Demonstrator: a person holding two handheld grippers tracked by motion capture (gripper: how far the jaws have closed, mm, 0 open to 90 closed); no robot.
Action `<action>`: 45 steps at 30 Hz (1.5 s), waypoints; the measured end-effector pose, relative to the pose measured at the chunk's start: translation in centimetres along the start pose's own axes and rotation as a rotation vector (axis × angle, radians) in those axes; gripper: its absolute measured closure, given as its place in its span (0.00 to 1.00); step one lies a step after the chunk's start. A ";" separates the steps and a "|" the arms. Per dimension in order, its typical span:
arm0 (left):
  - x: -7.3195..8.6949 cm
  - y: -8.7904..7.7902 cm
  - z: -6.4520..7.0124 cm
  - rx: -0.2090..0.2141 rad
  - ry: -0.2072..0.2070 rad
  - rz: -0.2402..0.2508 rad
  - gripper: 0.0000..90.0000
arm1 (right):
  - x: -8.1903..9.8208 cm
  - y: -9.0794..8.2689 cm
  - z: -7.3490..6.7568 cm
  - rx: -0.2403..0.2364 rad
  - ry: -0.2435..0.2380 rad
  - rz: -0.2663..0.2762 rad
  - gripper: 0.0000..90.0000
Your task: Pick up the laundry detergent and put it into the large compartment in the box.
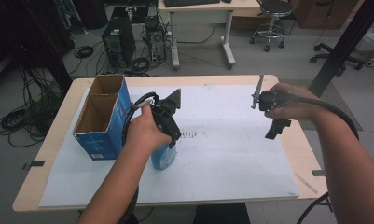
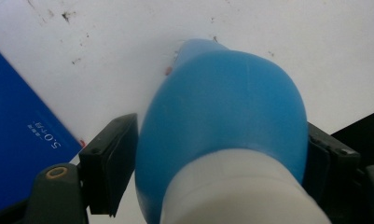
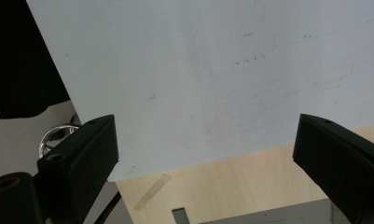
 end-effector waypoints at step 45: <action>0.0 -7.8 -0.3 0.005 -0.006 -0.006 0.41 | 0.0 -0.8 0.3 0.013 0.001 -0.003 0.07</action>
Point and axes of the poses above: each handheld gripper's, and its own axes: y roughly forward along the jaws, x roughly out of its underside, z roughly to its right, the point moved 8 cm from there along y, roughly forward along the jaws, and after that the axes turned 3 degrees about x, right-handed, at the moved point
